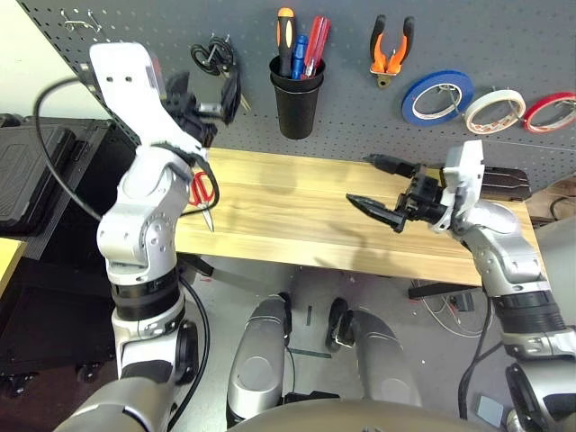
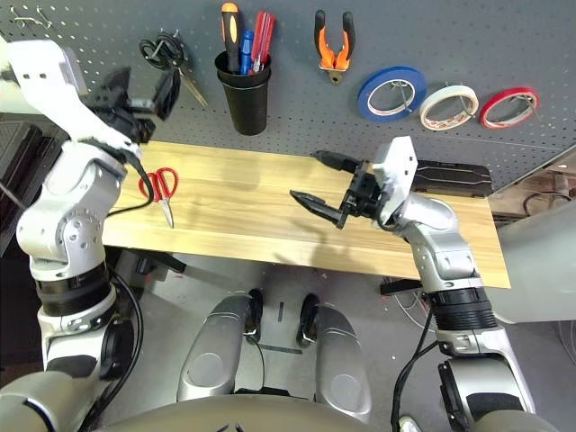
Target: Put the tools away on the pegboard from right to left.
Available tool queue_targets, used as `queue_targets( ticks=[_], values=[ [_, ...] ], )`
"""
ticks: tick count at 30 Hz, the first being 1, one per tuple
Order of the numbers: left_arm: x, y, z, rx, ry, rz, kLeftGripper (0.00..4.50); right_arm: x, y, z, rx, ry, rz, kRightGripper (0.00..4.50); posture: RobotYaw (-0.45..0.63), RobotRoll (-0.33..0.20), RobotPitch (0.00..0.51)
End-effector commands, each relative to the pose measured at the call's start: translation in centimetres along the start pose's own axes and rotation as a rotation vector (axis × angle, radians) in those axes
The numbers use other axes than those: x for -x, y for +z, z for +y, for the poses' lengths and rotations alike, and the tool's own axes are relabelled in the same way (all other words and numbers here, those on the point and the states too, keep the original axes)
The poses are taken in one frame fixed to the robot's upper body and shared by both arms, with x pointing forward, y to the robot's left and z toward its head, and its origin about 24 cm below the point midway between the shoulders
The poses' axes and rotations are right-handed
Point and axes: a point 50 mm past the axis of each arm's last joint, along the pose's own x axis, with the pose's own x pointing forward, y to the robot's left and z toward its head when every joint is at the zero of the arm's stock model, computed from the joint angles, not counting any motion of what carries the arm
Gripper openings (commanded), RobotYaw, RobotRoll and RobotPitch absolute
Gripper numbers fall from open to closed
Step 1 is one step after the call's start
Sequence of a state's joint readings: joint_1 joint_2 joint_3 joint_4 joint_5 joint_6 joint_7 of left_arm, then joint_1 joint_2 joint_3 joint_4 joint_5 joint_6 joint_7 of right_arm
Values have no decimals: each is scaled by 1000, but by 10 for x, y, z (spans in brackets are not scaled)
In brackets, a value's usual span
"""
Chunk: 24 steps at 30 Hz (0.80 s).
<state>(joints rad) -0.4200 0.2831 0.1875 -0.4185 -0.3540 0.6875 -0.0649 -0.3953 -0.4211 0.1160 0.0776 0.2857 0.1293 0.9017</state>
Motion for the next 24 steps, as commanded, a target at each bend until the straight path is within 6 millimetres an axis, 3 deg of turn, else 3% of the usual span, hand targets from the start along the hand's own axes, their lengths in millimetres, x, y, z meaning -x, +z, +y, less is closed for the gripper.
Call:
queue_targets(
  ticks=[1, 9, 24],
  values=[
    [6, -28, 3, -55, 29, 110, 4435, -13, -14, 2, -34, -42, 140, 4500, 296, 0, 207],
    [20, -95, 30, -132, 178, 349, 4435, -38, -30, 18, -23, -25, 252, 4500, 291, 0, 222],
    [21, -135, 73, -163, 410, 437, 4435, -58, -49, 43, -14, 18, 323, 4500, 262, 0, 317]
  ],
)
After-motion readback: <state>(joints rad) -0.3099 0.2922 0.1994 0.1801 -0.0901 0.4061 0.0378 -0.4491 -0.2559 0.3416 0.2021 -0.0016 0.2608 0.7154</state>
